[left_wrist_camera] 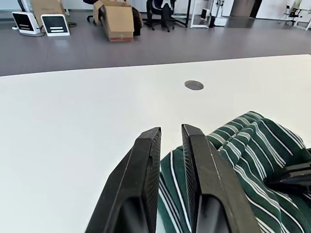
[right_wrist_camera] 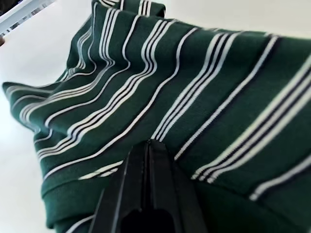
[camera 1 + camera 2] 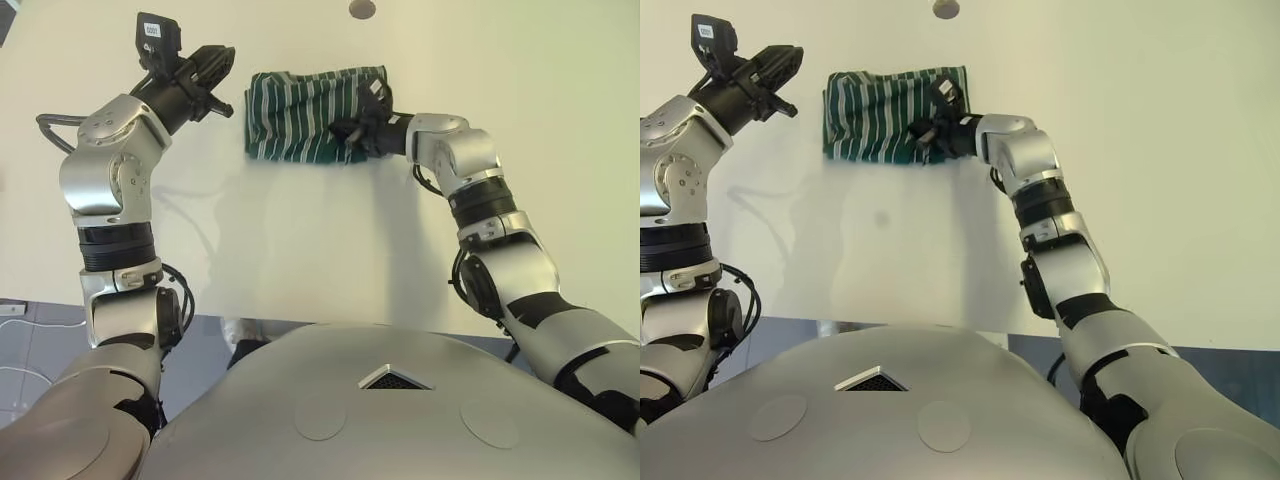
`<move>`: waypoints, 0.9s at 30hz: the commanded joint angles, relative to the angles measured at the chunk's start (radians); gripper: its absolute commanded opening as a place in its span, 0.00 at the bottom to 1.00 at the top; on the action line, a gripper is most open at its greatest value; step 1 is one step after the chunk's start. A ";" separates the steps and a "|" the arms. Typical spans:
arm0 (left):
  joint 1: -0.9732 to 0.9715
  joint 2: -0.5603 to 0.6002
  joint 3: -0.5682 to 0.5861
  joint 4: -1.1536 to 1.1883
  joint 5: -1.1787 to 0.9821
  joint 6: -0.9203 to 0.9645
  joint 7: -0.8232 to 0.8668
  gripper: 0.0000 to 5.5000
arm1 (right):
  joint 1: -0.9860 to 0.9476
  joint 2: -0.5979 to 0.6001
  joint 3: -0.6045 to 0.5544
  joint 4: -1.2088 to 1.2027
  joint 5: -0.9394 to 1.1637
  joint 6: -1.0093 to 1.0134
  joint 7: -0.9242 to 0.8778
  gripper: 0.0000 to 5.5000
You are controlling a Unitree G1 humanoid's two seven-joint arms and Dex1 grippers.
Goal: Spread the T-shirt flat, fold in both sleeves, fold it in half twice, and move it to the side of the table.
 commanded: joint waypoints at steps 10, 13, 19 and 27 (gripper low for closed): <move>0.321 -0.214 0.101 -0.225 0.053 -0.081 0.321 0.14 | 0.623 -0.353 -0.653 -0.132 0.090 0.254 -0.644 0.00; 0.338 -0.273 0.086 -0.212 0.069 -0.146 0.372 0.14 | 0.691 -0.275 -0.628 -0.503 0.123 0.408 -0.722 0.00; 0.224 -0.355 0.072 -0.110 0.061 -0.251 0.414 0.10 | 0.351 -0.380 -0.484 -0.675 -0.017 0.016 -0.710 0.00; 0.022 -0.431 0.080 0.053 0.040 -0.312 0.465 0.03 | 0.123 -0.095 -0.266 -0.571 -0.154 -0.169 -0.847 0.00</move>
